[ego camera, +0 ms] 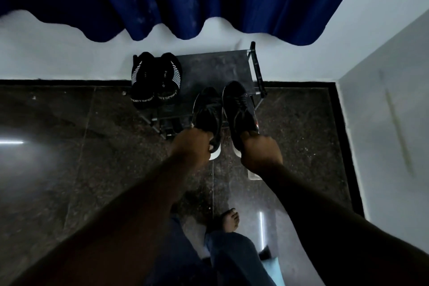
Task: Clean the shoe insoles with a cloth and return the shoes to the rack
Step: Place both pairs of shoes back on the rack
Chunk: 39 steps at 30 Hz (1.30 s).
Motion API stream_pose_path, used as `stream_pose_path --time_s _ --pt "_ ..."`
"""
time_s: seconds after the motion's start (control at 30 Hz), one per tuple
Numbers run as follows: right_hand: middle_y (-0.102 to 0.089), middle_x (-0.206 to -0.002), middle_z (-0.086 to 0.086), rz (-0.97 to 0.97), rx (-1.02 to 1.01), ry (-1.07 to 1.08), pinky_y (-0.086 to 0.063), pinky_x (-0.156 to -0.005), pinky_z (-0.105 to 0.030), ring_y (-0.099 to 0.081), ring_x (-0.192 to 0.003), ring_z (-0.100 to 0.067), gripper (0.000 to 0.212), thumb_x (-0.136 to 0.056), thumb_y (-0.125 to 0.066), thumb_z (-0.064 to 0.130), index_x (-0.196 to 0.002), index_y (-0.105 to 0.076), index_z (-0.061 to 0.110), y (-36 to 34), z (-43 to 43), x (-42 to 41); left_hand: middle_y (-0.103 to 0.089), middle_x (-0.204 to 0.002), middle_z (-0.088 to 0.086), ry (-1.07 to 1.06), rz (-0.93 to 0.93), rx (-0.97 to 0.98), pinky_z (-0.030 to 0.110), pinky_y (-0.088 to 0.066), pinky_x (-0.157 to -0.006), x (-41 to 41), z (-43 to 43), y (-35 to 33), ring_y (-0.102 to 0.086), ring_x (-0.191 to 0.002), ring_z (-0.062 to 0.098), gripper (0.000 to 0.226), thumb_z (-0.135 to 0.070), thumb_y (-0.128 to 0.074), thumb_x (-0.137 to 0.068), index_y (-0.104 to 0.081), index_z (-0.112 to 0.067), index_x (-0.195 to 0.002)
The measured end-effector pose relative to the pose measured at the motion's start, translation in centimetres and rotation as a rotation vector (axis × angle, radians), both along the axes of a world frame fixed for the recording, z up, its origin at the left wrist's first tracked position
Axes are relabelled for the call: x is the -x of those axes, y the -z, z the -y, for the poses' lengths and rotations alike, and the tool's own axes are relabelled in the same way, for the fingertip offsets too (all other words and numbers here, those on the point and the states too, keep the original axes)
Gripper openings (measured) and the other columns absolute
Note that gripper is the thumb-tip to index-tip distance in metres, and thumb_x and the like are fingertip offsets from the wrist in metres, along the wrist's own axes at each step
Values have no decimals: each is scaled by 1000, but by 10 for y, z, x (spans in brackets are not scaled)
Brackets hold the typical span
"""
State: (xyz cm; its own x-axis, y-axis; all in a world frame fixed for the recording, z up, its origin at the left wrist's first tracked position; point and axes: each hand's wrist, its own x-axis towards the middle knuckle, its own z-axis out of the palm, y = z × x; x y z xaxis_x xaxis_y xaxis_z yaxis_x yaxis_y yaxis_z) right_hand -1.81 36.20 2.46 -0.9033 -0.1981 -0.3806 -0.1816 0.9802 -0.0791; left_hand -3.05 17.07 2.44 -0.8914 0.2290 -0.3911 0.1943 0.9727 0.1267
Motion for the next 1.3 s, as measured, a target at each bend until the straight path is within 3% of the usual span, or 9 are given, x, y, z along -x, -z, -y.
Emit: stream_pose_path --time_s 0.3,0.6,0.7,0.87,1.03,1.3 --pt "-68 -118 -17 -81 64 25 -56 -76 -44 -70 -97 -42 34 -92 -59 17 -125 -59 10 -1 15 78 -73 -111 8 7 -75 -18 39 -56 -81 74 4 -1 -69 -102 33 29 -26 -66 -88 -68 -24 -117" --pt "-67 -120 -21 -73 44 117 -55 -81 -46 -68 -103 -46 40 -93 -61 22 -130 -58 9 55 31 176 -72 -111 9 28 -128 -24 41 -55 -77 176 15 56 -69 -102 34 21 -22 -64 -93 -68 -21 -113" --pt "-68 -119 -21 -97 46 118 -54 -79 -44 -68 -101 -45 40 -93 -60 25 -129 -59 10 73 35 198 -72 -113 8 75 -126 -9 40 -54 -77 189 14 79 -69 -104 33 24 -25 -62 -94 -68 -23 -118" --pt "-68 -121 -18 -82 13 123 -55 -78 -43 -69 -103 -43 50 -84 -75 24 -130 -57 14 99 31 214 -69 -121 2 46 -242 21 39 -52 -74 182 2 103 -69 -104 35 29 -25 -53 -98 -64 -24 -125" --pt "-69 -119 -16 -132 10 112 -54 -71 -42 -71 -96 -43 42 -86 -71 19 -126 -58 15 117 23 208 -68 -121 0 14 -275 -14 41 -54 -74 185 2 105 -68 -103 36 33 -20 -56 -91 -64 -26 -123" --pt "-67 -121 -19 -89 68 162 -56 -78 -46 -68 -102 -45 38 -87 -60 9 -125 -59 12 139 10 209 -72 -115 9 3 -101 66 42 -56 -81 198 -1 120 -70 -107 35 29 -14 -60 -93 -69 -22 -120"
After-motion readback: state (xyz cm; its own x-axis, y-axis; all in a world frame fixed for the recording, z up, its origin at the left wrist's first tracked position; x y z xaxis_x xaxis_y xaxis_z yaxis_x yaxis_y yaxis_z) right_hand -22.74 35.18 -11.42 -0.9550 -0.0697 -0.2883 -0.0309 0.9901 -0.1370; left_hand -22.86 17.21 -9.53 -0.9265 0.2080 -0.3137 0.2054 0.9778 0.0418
